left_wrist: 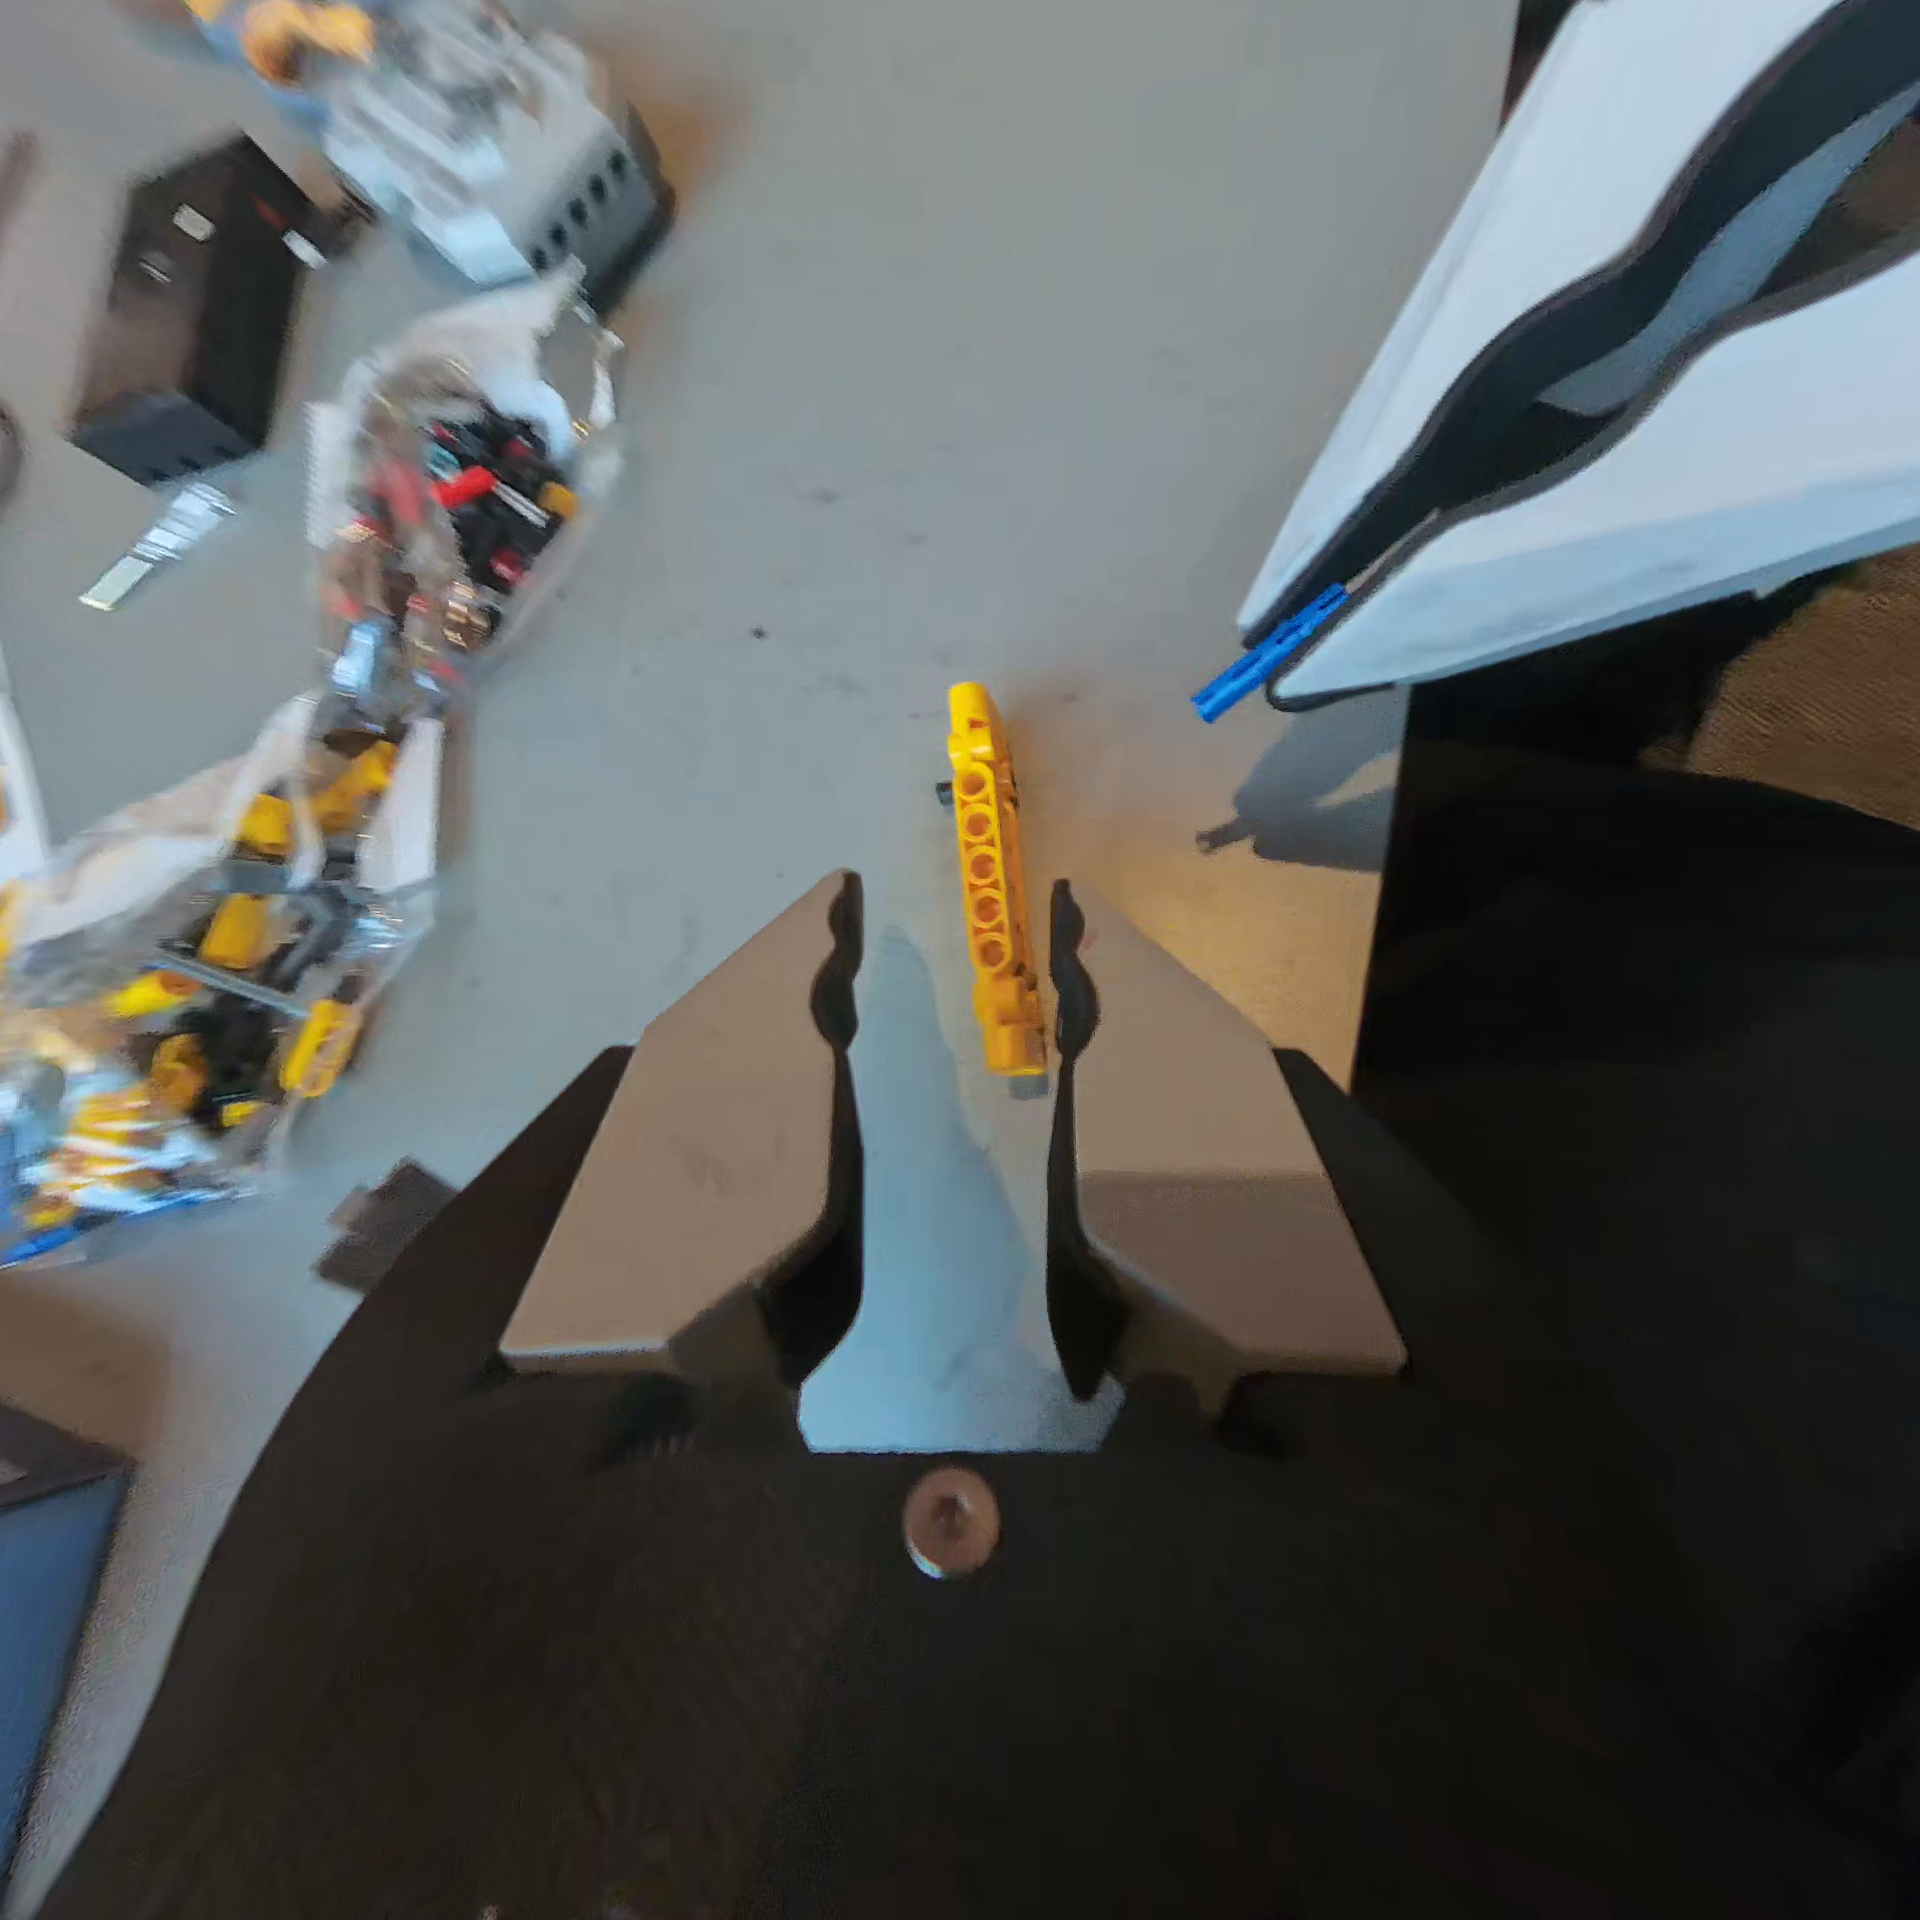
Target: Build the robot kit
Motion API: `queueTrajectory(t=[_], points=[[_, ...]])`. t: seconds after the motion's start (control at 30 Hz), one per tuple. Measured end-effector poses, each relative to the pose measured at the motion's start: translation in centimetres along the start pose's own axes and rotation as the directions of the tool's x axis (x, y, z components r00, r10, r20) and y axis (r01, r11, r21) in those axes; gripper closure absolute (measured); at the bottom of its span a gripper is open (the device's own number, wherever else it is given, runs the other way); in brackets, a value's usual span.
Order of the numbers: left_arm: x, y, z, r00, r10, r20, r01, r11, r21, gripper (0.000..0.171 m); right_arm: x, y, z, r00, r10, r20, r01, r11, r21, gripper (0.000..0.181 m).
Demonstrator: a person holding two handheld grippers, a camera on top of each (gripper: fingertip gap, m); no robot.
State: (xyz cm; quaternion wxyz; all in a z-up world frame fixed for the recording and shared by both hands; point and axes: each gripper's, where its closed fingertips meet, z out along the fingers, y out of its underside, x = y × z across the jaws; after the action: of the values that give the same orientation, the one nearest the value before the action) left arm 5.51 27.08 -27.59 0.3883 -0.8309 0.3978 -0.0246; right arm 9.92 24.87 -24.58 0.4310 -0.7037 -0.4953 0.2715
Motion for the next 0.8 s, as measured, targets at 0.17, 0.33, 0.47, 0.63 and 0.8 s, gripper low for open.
queueTrajectory(t=[0.17, 0.33, 0.47, 0.63, 0.8], points=[[0.7, 0.2, 1.1, 0.996, -0.045, -0.074, 0.044, 0.999, -0.017, 0.156, 0.4, 1.4, 0.9, 1.000, -0.007, -0.018, 0.006, 0.998, -0.057, 0.176], [0.8, 0.1, 1.3, 0.992, -0.067, -0.107, 0.065, 0.998, -0.021, 0.167, 0.4, 1.2, 1.5, 0.999, -0.031, -0.023, 0.030, 0.998, -0.053, 0.175], [0.9, -0.2, 1.7, 0.959, -0.195, -0.206, 0.193, 0.981, -0.028, 0.167, 2.0, 0.7, 1.7, 0.995, -0.037, -0.096, 0.034, 0.999, -0.027, 0.176], [0.9, -1.0, 2.1, 0.887, -0.331, -0.322, 0.349, 0.937, -0.004, 0.167, 3.3, 0.5, 2.0, 0.989, -0.026, -0.148, 0.024, 1.000, -0.015, 0.176], [0.9, -1.3, 2.3, 0.832, -0.396, -0.389, 0.417, 0.908, -0.033, 0.167, 3.5, 0.7, 2.6, 0.988, -0.034, -0.154, 0.029, 0.999, -0.034, 0.176]])
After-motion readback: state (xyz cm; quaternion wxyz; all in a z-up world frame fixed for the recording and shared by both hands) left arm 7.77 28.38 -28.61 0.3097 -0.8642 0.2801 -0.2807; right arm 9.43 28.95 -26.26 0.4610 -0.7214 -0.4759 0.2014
